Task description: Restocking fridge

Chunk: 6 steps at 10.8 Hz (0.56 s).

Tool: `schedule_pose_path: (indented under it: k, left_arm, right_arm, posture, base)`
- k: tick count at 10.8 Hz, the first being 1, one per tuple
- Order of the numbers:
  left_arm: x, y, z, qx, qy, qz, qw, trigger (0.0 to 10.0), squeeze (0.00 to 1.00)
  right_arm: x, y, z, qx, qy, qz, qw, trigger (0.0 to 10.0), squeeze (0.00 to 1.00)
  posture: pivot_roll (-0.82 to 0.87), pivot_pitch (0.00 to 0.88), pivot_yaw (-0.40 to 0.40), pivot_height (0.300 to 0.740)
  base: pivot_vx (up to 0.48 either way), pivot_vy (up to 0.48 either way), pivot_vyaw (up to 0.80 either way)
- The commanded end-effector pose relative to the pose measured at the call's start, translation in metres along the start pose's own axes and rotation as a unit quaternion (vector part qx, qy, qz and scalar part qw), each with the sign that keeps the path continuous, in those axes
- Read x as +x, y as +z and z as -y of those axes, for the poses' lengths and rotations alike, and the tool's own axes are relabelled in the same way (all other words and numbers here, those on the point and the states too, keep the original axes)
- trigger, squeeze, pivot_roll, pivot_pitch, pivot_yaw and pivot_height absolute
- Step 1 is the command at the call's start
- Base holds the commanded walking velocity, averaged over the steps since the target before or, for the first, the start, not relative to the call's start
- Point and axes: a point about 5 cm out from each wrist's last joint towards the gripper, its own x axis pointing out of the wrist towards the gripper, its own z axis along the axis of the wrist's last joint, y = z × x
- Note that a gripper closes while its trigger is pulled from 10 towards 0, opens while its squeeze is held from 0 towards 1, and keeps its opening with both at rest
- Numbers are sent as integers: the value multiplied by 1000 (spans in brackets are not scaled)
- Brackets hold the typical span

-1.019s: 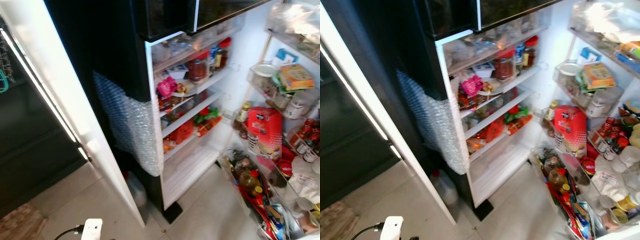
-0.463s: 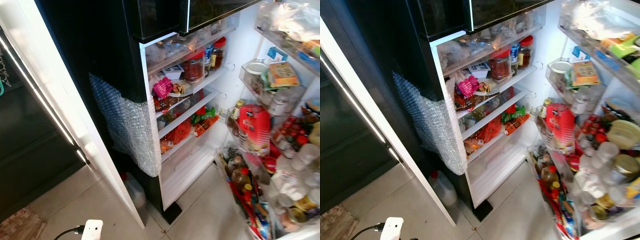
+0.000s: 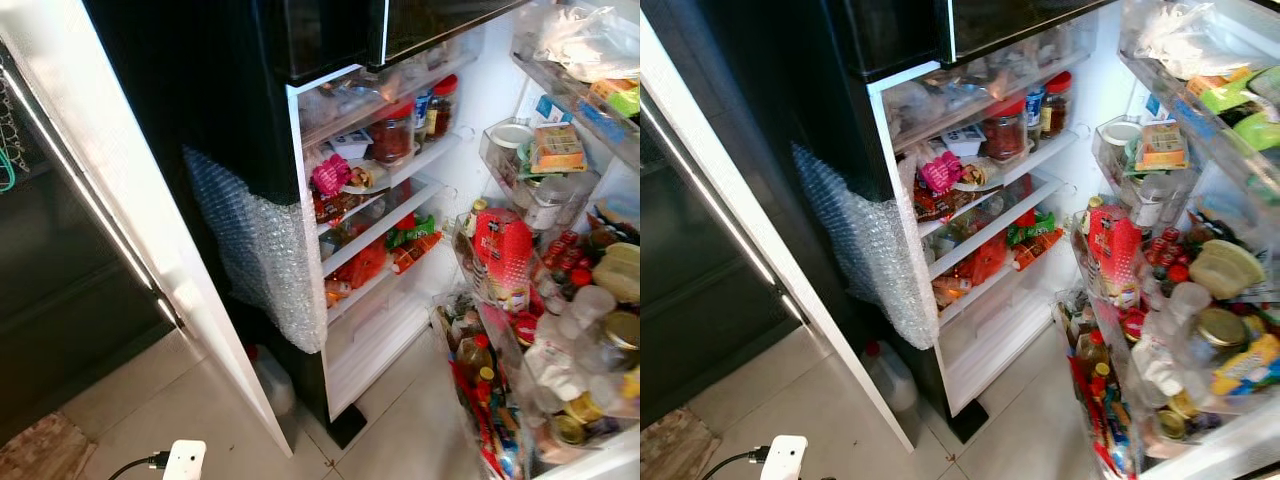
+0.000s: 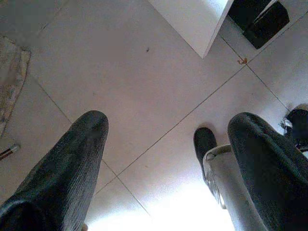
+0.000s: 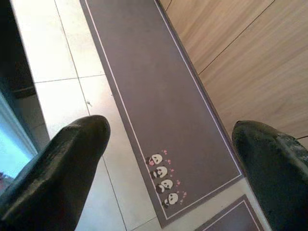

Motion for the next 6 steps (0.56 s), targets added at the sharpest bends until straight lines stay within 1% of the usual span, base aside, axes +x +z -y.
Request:
schedule_pose_path:
  k: [1,3,5,6]
  left_arm:
    - [-2,-8,-4,19,1,-16,1000,10000,0]
    - [-2,-8,-3,20,0,-16,1000,10000,0]
    - [-1,-6,-4,22,1,-13,1000,10000,0]
    - [-1,-5,-5,22,2,-13,1000,10000,0]
  right_arm:
    - [-1,-2,1,-5,3,4,1000,10000,0]
    - [-2,-5,2,-2,2,-2,1000,10000,0]
    - [-3,2,-5,2,31,19,999,10000,0]
    - [-3,2,-5,1,29,20,999,10000,0]
  posture:
    - [-52,0,71,740]
    - [-49,0,70,740]
    - [-50,0,62,740]
    - [-48,0,63,740]
  base:
    - [0,0,0]
    - [0,0,0]
    - [0,0,0]
    - [0,0,0]
